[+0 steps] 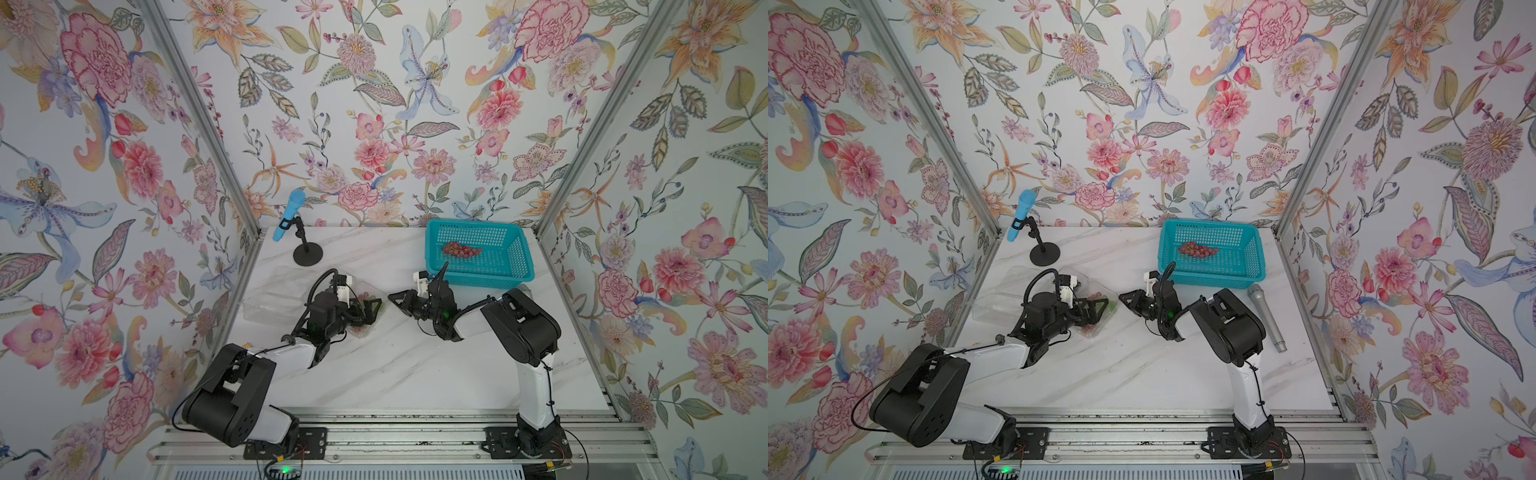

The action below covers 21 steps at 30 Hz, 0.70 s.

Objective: Pack grapes into containers
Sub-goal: Close the packing box at the center of the board.

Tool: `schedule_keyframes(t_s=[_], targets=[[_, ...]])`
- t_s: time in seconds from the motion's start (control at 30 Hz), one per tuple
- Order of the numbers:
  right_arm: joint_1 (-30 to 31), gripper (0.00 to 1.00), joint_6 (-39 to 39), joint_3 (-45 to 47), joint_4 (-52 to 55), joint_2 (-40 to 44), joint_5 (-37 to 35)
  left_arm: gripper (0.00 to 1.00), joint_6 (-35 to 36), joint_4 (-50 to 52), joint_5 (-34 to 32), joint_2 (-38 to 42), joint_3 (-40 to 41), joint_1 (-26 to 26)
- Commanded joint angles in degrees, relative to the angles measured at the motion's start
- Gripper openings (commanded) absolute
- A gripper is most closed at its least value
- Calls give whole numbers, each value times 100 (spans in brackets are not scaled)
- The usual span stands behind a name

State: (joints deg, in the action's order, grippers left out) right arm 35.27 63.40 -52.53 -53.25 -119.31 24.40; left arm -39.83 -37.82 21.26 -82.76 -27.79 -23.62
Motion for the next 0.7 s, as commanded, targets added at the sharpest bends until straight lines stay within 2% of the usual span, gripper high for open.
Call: schedule_keyframes(t_s=[0.0,0.4,0.67], targets=[[144,22,207,20,-171,-174,-129,100,-42,271,52,-47,185,6],[156,12,191,228,-312,-98,-297,100,-39,148,97,-183,230,-7],[142,12,191,217,-395,-160,-250,100,-49,123,83,-236,212,-8]])
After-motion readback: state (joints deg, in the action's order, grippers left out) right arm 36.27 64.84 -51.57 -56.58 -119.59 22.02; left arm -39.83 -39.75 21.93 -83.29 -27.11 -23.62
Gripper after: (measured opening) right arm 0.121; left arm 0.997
